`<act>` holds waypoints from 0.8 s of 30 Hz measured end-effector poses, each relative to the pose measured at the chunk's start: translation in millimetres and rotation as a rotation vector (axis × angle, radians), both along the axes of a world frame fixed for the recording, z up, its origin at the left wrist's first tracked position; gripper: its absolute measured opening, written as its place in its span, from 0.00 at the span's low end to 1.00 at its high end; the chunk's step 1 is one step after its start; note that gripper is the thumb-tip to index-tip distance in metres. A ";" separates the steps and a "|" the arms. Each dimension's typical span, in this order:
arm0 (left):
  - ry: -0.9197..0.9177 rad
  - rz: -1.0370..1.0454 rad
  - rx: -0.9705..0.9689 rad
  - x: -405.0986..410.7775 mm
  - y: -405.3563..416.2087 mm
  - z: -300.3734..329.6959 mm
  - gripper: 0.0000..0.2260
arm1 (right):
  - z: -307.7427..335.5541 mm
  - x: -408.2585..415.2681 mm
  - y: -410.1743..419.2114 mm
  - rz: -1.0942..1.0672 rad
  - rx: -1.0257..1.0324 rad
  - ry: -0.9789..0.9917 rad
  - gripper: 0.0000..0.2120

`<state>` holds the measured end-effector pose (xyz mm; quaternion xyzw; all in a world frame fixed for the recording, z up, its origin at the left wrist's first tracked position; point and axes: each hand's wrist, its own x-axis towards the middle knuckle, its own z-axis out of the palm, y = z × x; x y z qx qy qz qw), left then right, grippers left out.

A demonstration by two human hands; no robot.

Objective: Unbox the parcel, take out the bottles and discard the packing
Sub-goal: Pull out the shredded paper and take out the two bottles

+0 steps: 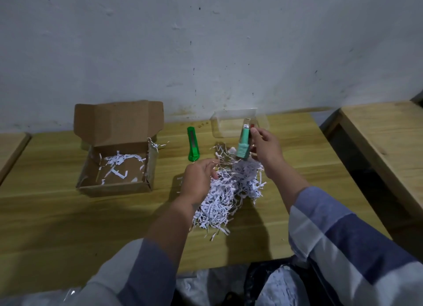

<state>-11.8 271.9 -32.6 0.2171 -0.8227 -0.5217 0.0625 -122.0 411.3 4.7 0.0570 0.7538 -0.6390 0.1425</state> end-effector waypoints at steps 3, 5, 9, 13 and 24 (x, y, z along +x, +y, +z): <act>-0.108 -0.131 -0.252 0.1 2.9 0.8 0.15 | 3.8 -5.2 11.2 -0.047 -0.005 -0.176 0.17; -0.177 -0.261 -0.538 -1.7 7.4 -1.2 0.22 | 2.7 -8.1 19.8 -0.055 -0.075 -0.316 0.18; -0.251 -0.409 -0.622 -3.9 14.9 -10.4 0.28 | -12.1 -10.0 34.5 0.063 -0.037 -0.338 0.18; -0.285 -0.482 -0.716 -5.4 20.9 -22.4 0.27 | -30.4 -8.4 45.0 -0.022 0.248 -0.143 0.24; -0.300 -0.491 -0.799 -10.5 26.7 -33.2 0.27 | -68.4 -29.1 83.8 0.023 0.870 -0.020 0.24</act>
